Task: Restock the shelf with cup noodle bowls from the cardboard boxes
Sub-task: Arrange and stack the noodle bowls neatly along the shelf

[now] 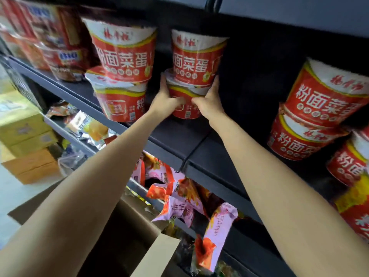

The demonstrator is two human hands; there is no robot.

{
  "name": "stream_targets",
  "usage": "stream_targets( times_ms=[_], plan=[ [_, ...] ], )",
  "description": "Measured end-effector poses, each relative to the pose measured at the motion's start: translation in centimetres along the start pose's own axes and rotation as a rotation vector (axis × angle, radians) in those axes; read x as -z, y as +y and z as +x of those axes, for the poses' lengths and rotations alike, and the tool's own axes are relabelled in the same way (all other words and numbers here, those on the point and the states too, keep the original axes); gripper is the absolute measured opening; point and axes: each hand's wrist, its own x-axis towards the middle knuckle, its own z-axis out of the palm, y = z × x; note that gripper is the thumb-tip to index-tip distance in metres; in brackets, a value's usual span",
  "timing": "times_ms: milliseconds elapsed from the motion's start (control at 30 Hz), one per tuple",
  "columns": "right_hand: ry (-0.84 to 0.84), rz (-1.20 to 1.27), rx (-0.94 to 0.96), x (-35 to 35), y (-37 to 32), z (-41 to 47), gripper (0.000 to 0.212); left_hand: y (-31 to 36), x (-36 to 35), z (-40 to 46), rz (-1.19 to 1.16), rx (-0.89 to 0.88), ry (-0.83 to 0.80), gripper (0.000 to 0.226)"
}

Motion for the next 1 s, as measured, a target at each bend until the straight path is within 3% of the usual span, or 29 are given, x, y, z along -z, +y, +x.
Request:
stream_targets(
  times_ms=[200,367,467,633,767,900,1000],
  plan=[
    [0.078,-0.051,0.031,1.5,1.2,-1.8,0.098,-0.7,-1.3,-0.8,0.009,-0.056,0.03,0.106],
    [0.184,-0.093,0.042,4.7,2.4,-6.7,0.095,0.4,-3.7,-2.9,-0.022,-0.127,-0.052,0.096],
    [0.219,-0.111,0.042,7.0,2.8,-10.0,0.093,1.1,-5.0,-4.9,-0.004,-0.13,-0.094,0.107],
    [0.256,-0.073,0.061,9.6,2.4,-15.0,0.09,3.1,-6.2,-9.0,0.024,-0.116,-0.168,0.104],
    [0.269,-0.047,0.052,11.4,1.9,-18.5,0.084,3.8,-6.8,-12.3,0.006,-0.116,-0.249,0.087],
    [0.341,-0.179,0.067,12.9,1.8,-21.2,0.075,4.2,-7.1,-14.0,-0.045,-0.068,-0.273,0.058],
    [0.429,-0.202,0.13,13.6,0.9,-21.9,0.079,4.8,-7.2,-14.3,-0.063,-0.05,-0.304,0.066]
  ],
)
